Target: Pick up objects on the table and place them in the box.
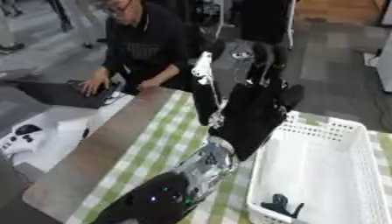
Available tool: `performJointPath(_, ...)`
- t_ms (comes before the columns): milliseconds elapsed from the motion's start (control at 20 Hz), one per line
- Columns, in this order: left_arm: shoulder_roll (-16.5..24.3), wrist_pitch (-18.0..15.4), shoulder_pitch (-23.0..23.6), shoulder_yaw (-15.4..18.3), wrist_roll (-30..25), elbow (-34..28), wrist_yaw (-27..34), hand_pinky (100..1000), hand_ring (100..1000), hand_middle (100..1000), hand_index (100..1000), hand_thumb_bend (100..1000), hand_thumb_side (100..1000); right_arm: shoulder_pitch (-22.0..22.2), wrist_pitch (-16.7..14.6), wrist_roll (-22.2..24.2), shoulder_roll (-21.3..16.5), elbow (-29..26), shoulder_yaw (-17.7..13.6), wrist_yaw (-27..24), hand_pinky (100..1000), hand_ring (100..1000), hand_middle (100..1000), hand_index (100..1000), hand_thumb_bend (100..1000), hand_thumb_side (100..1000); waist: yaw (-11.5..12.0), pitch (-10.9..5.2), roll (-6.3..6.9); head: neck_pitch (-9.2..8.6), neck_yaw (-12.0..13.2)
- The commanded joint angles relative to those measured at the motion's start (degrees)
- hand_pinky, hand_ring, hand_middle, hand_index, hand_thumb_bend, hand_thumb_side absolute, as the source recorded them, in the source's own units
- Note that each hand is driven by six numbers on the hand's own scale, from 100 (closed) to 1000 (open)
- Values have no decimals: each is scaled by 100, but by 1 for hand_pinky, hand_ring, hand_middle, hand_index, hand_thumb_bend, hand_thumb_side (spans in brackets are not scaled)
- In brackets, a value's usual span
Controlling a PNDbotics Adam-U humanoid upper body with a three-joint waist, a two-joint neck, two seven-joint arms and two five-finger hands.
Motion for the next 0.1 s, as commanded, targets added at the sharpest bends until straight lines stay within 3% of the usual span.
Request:
performJointPath(50,-51,15,-101,38,-109,-77,328,358,304,658,694,116,974,-41,-587,571,-76,-78,-15,-22,286,489,459,542,100,1000,-13,-38,0,-30,-4)
performJointPath(100,-51,13,-109,49,-125,-77,359,359,308,664,699,105,981,-42,-587,569,-77,-78,-17,-24,286,489,459,542,100,1000,-12,-39,0,-38,-16)
